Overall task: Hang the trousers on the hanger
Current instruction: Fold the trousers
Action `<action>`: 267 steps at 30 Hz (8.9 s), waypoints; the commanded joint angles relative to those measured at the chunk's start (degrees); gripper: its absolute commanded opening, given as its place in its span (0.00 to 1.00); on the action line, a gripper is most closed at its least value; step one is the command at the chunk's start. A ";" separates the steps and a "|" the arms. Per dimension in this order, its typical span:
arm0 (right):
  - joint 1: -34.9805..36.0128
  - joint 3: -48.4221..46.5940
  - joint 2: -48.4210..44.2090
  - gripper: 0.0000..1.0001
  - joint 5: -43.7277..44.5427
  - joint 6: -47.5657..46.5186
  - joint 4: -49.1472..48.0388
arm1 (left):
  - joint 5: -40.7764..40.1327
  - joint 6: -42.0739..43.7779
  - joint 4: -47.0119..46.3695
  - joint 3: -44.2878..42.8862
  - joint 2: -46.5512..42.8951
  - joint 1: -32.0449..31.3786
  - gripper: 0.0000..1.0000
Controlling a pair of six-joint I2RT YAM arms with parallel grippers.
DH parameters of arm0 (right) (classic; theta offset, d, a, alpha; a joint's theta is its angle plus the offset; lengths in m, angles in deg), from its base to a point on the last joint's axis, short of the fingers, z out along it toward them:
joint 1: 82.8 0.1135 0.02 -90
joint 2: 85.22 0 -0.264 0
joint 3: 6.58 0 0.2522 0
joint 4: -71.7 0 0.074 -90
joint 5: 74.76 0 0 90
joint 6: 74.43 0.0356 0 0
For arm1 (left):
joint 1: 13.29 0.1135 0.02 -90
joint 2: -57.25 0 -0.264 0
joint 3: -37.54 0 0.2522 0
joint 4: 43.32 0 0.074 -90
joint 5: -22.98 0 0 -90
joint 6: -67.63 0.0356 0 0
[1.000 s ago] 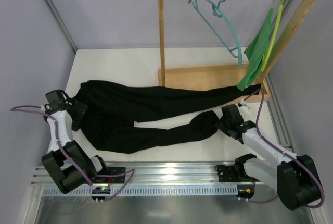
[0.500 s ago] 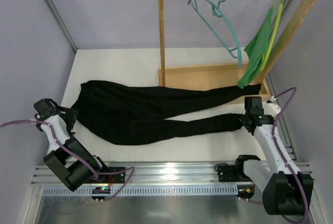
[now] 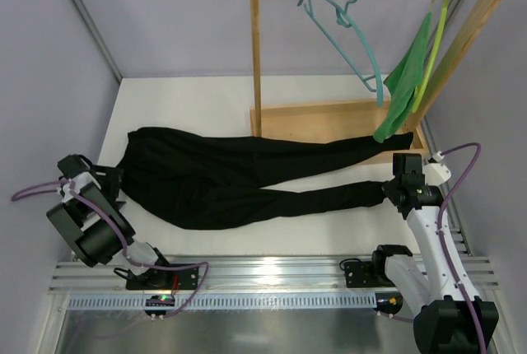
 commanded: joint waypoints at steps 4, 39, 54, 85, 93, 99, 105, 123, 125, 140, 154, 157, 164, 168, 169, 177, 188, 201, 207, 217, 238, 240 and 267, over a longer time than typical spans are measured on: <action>-0.27 -1.28 -1.34 0.04 1.26 0.01 -0.80 | 4.19 -1.77 -9.27 -5.15 6.19 0.41 0.84; -13.89 -5.76 0.07 0.60 -24.18 -14.75 -10.92 | -4.86 0.07 12.08 -3.74 -5.94 0.24 0.00; -10.11 3.64 11.75 0.47 -25.73 -5.98 -20.92 | -0.55 0.16 8.21 -0.75 -5.42 0.15 0.00; -4.57 -10.69 41.63 0.39 -11.05 4.85 -16.71 | -0.90 1.04 6.36 0.13 -4.88 0.23 0.00; -4.57 -11.12 34.88 0.04 -7.90 1.42 -14.43 | -1.52 0.95 7.15 -0.22 -4.71 0.15 0.00; -4.66 -12.18 18.37 0.04 -4.73 -4.03 -13.11 | -2.04 0.25 9.16 -1.98 -3.83 0.24 0.00; -5.89 -11.31 4.65 0.04 0.81 -3.16 -3.63 | -7.30 0.68 11.80 -2.51 -5.14 0.24 0.00; -16.34 2.49 -1.00 0.04 6.96 17.49 14.40 | -18.83 2.36 22.09 -6.64 -4.88 2.34 0.02; -17.93 3.11 0.06 0.15 8.46 17.59 14.40 | -19.27 2.71 23.05 -7.60 -5.32 2.43 0.12; -17.93 -5.01 -2.67 0.60 -14.98 6.67 5.37 | -14.97 0.60 24.11 -12.97 -15.95 -3.78 0.67; -20.39 6.45 9.19 0.59 -3.85 2.30 -5.89 | -17.94 5.00 23.23 -7.87 -9.46 -9.52 0.72; -22.93 6.19 13.32 0.59 -3.23 0.46 -8.26 | -22.51 4.12 24.20 -7.52 -9.37 -9.17 0.73; -26.72 6.01 16.50 0.59 -3.67 -2.98 -12.23 | -24.72 3.33 22.88 -4.27 -7.18 -5.13 0.72; -26.90 4.96 15.01 0.59 -1.05 -4.30 -11.36 | -27.78 0.87 26.91 -4.79 -6.81 -2.40 0.71; -27.51 4.44 14.22 0.59 -0.68 -4.73 -10.83 | -28.49 0.43 27.36 -5.23 -7.86 -1.71 0.72; -28.30 0.22 7.98 0.60 -11.83 -7.64 -10.04 | -19.29 2.79 22.71 -4.53 -19.39 -1.87 0.64; -28.30 2.32 5.68 0.60 -25.55 -11.41 -16.18 | -13.82 4.82 16.56 -3.64 -15.17 -12.58 0.56; -28.22 -3.12 8.23 0.61 -40.75 -17.57 -19.70 | -18.13 4.65 21.21 -23.85 -1.29 -24.37 0.68; -27.34 -4.19 5.78 0.61 -42.78 -12.84 -20.92 | -17.08 1.48 20.25 -25.89 0.83 -24.29 0.73; -26.28 -6.63 17.45 0.66 -44.79 -12.73 -30.16 | -14.02 -2.30 14.97 -22.29 10.57 -19.55 0.70; -24.52 -8.67 28.71 0.66 -43.92 -13.27 -40.78 | -24.90 8.42 16.64 -29.67 20.87 -17.17 0.32; -23.83 -8.58 30.46 0.66 -43.75 -12.74 -41.93 | -23.93 8.77 16.29 -29.84 20.78 -17.17 0.31; -19.07 -10.86 36.90 0.04 -34.96 -9.83 -47.40 | -26.21 9.13 18.40 -33.18 21.04 -16.73 0.00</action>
